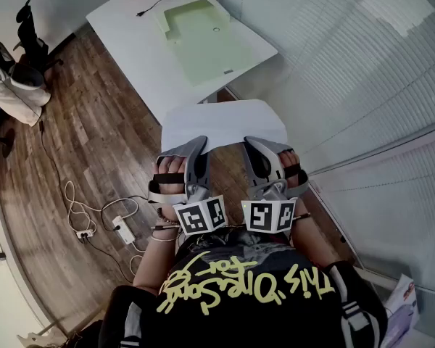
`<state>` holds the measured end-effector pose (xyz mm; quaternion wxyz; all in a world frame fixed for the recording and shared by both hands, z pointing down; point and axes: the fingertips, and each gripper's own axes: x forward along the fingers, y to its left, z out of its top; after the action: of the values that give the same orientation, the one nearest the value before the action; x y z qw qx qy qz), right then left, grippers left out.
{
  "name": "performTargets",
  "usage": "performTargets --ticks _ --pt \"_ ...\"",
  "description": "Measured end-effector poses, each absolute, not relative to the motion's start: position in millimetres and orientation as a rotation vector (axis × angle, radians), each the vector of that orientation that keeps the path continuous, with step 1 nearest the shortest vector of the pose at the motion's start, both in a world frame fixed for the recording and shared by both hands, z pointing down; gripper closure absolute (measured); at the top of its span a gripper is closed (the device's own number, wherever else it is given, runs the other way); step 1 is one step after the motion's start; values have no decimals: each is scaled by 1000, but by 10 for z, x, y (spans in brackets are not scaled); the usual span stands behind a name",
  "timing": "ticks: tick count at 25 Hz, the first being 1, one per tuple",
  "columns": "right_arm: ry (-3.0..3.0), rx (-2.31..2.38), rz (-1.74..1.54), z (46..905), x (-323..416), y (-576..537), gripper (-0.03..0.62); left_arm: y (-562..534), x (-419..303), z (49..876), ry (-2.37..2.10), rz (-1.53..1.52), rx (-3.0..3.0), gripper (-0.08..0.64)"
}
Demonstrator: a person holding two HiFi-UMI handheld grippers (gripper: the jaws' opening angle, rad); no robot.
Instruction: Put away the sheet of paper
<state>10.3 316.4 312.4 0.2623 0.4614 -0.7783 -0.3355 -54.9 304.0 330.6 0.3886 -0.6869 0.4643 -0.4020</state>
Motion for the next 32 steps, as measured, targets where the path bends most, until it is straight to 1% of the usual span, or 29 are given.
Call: performTargets --ticks 32 --pt "-2073 1240 -953 3119 -24 3201 584 3061 -677 3314 1173 -998 -1777 551"
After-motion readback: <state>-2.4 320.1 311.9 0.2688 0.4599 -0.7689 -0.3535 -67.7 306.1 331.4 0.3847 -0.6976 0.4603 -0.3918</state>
